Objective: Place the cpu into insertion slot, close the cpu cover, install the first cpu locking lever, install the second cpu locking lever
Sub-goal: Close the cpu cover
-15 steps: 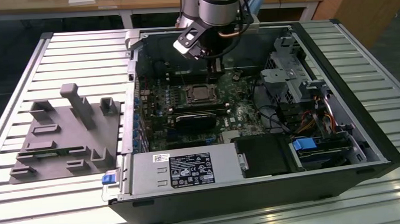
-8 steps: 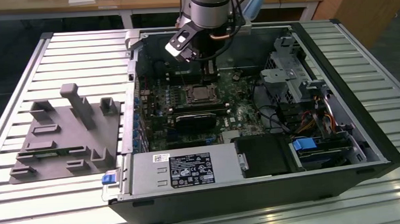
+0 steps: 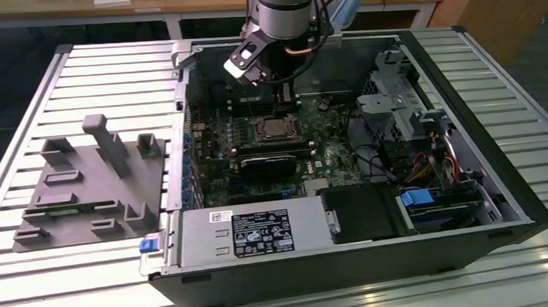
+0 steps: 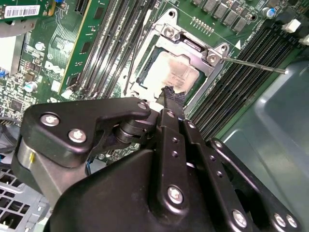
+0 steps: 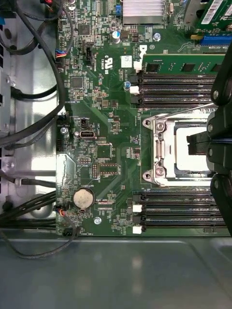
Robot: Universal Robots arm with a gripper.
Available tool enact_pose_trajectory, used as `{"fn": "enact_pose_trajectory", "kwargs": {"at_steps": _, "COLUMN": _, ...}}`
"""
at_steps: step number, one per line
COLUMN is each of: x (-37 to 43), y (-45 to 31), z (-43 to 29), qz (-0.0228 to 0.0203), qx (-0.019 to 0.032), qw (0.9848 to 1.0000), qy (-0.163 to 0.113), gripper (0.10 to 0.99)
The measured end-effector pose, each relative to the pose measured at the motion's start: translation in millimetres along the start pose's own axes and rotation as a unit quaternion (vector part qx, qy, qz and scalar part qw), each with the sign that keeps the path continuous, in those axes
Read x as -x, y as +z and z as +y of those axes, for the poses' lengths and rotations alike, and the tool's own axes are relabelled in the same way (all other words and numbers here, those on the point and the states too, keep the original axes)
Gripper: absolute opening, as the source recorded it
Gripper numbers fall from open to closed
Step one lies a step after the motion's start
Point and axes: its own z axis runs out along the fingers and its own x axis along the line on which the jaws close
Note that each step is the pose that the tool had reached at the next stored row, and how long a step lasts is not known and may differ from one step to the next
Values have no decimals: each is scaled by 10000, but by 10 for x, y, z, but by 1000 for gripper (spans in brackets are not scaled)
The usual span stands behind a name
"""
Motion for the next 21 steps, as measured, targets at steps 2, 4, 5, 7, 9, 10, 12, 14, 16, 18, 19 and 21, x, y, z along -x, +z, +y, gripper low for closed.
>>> {"fn": "enact_pose_trajectory", "kwargs": {"at_steps": 2, "x": 0, "y": 0, "z": 0, "qz": 0, "qx": 0, "qw": 10000, "qy": -17, "gripper": 102}}
{"fn": "enact_pose_trajectory", "kwargs": {"at_steps": 4, "x": 0, "y": 0, "z": 0, "qz": 1, "qx": 1, "qw": 10000, "qy": -75, "gripper": 102}}
{"fn": "enact_pose_trajectory", "kwargs": {"at_steps": 5, "x": 0, "y": 0, "z": 0, "qz": 1, "qx": 2, "qw": 9999, "qy": -112, "gripper": 102}}
{"fn": "enact_pose_trajectory", "kwargs": {"at_steps": 7, "x": 0, "y": 0, "z": 0, "qz": 3, "qx": 4, "qw": 9998, "qy": -211, "gripper": 102}}
{"fn": "enact_pose_trajectory", "kwargs": {"at_steps": 9, "x": 0, "y": 0, "z": 0, "qz": 5, "qx": 6, "qw": 9995, "qy": -302, "gripper": 102}}
{"fn": "enact_pose_trajectory", "kwargs": {"at_steps": 10, "x": 0, "y": 0, "z": 0, "qz": 6, "qx": 6, "qw": 9994, "qy": -347, "gripper": 102}}
{"fn": "enact_pose_trajectory", "kwargs": {"at_steps": 12, "x": 0, "y": 0, "z": 0, "qz": 8, "qx": 8, "qw": 9990, "qy": -458, "gripper": 102}}
{"fn": "enact_pose_trajectory", "kwargs": {"at_steps": 14, "x": 0, "y": 0, "z": 0, "qz": 10, "qx": 10, "qw": 9983, "qy": -581, "gripper": 102}}
{"fn": "enact_pose_trajectory", "kwargs": {"at_steps": 16, "x": 0, "y": 0, "z": 0, "qz": 13, "qx": 13, "qw": 9974, "qy": -716, "gripper": 102}}
{"fn": "enact_pose_trajectory", "kwargs": {"at_steps": 18, "x": 0, "y": 0, "z": 0, "qz": 15, "qx": 16, "qw": 9963, "qy": -856, "gripper": 102}}
{"fn": "enact_pose_trajectory", "kwargs": {"at_steps": 19, "x": 0, "y": 0, "z": 0, "qz": 16, "qx": 17, "qw": 9958, "qy": -919, "gripper": 102}}
{"fn": "enact_pose_trajectory", "kwargs": {"at_steps": 21, "x": 0, "y": 0, "z": 0, "qz": 17, "qx": 19, "qw": 9945, "qy": -1047, "gripper": 102}}
